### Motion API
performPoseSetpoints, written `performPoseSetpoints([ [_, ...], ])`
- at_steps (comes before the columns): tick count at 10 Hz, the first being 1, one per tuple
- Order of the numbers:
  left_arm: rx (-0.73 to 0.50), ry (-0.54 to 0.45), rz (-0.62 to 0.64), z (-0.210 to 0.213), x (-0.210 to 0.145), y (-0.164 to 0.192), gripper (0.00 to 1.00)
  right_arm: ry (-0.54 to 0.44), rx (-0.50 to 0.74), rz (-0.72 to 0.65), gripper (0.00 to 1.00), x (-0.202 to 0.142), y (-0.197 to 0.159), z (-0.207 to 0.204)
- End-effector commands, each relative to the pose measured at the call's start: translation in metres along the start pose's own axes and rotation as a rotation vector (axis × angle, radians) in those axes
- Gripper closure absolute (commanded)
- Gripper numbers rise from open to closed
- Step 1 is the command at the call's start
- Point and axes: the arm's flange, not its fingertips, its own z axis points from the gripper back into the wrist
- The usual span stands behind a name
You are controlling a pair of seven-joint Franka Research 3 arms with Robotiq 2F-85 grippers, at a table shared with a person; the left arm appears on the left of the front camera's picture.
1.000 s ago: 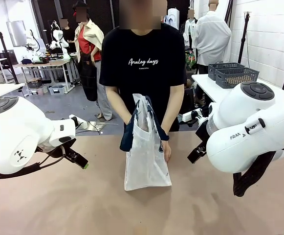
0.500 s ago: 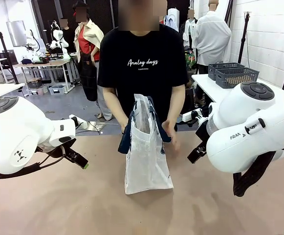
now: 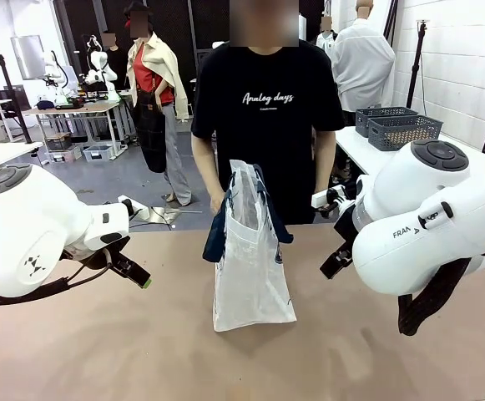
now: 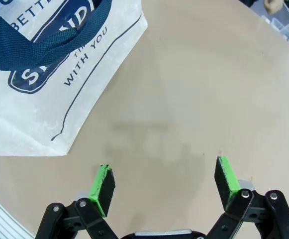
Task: Transfer purchased items from the store into the shopping bag.
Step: Open the Reusable shopping bag in the center of the table.
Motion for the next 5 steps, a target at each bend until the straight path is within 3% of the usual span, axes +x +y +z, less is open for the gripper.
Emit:
performPoseSetpoints([
  [1, 0.000, 0.007, -0.003, 0.000, 0.000, -0.001, 0.00, 0.004, 0.066, 0.011, 0.00, -0.002, 0.001, 0.002],
  [5, -0.088, 0.029, -0.033, 0.013, 0.007, -0.009, 0.00, 0.008, 0.164, 0.014, 0.00, 0.001, 0.003, 0.007],
])
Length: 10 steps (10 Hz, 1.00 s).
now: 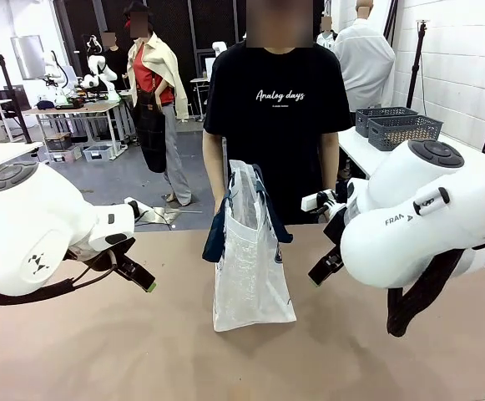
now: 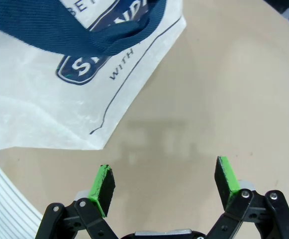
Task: Transfer purchased items from the store into the shopping bag.
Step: Open the Reusable shopping bag in the center of the table.
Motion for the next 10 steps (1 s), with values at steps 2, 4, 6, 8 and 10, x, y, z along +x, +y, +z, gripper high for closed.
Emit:
performPoseSetpoints([
  [2, -0.097, -0.006, -0.003, 0.018, 0.004, 0.006, 0.00, 0.009, 0.092, 0.009, 0.00, -0.001, -0.017, 0.007],
  [4, -0.163, -0.026, 0.009, 0.033, 0.010, 0.003, 0.00, 0.019, 0.135, 0.004, 0.00, 0.008, -0.019, 0.020],
  [6, -0.215, -0.038, 0.018, 0.052, 0.023, 0.003, 0.00, 0.049, 0.153, 0.017, 0.00, 0.029, -0.023, 0.043],
  [8, -0.198, -0.032, 0.009, 0.072, 0.045, 0.007, 0.00, 0.039, 0.188, 0.068, 0.00, 0.054, -0.026, 0.065],
  [10, -0.199, -0.057, -0.033, 0.096, 0.073, 0.016, 0.00, 0.025, 0.170, 0.068, 0.00, 0.081, -0.033, 0.082],
])
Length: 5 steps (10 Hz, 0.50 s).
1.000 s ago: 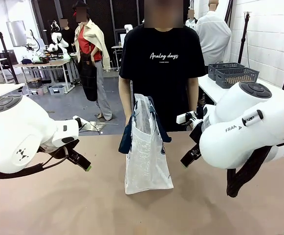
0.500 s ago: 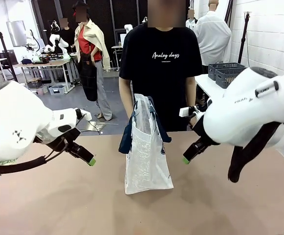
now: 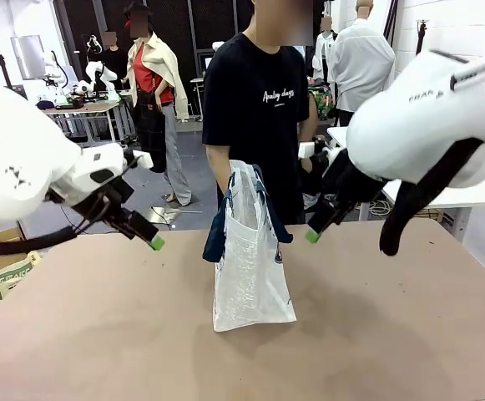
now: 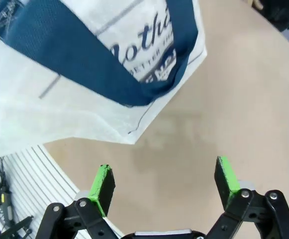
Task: Transfer purchased items from the store into the shopping bag.
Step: Open the Reusable shopping bag in the center of the table.
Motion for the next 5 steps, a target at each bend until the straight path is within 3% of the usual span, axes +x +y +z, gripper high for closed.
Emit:
performPoseSetpoints([
  [1, -0.005, -0.008, -0.070, 0.017, 0.027, 0.004, 0.00, -0.006, -0.005, 0.025, 0.00, 0.024, -0.005, 0.012],
  [5, -0.033, -0.006, -0.027, 0.042, 0.073, 0.004, 0.00, -0.001, -0.070, 0.032, 0.00, 0.080, -0.007, 0.030],
])
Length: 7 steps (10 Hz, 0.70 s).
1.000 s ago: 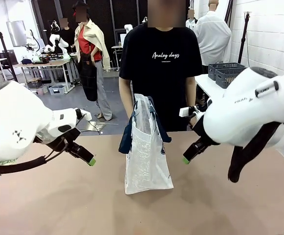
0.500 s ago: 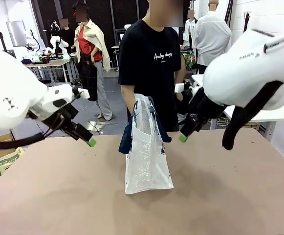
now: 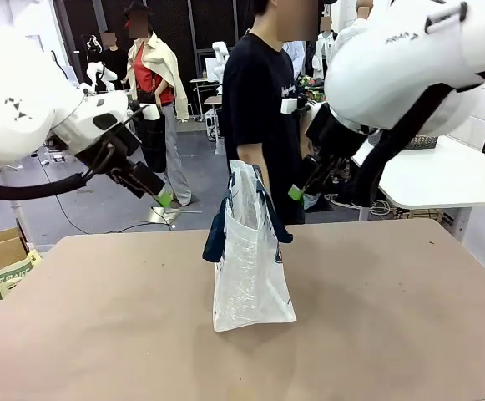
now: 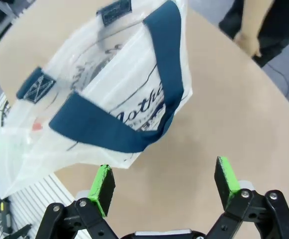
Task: Transfer purchased items from the store into the shopping bag.
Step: Open the Reusable shopping bag in the center of the table.
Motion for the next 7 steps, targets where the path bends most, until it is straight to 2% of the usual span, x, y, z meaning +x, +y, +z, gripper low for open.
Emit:
performPoseSetpoints([
  [1, -0.005, 0.025, 0.005, 0.000, 0.012, 0.006, 0.00, 0.047, -0.061, -0.009, 0.00, 0.017, -0.005, -0.003],
  [2, -0.007, 0.021, -0.024, -0.007, 0.003, 0.012, 0.00, 0.043, -0.080, 0.024, 0.00, 0.008, -0.006, -0.009],
  [3, 0.001, 0.008, -0.001, 0.001, 0.006, 0.002, 0.00, 0.006, -0.021, 0.005, 0.00, 0.010, -0.004, -0.001],
  [6, 0.011, 0.020, -0.006, -0.002, 0.008, 0.004, 0.00, 0.017, -0.039, 0.016, 0.00, 0.013, -0.005, -0.003],
  [7, 0.048, 0.072, 0.119, 0.002, 0.014, -0.004, 0.00, 0.004, -0.055, -0.030, 0.00, 0.019, 0.003, -0.001],
])
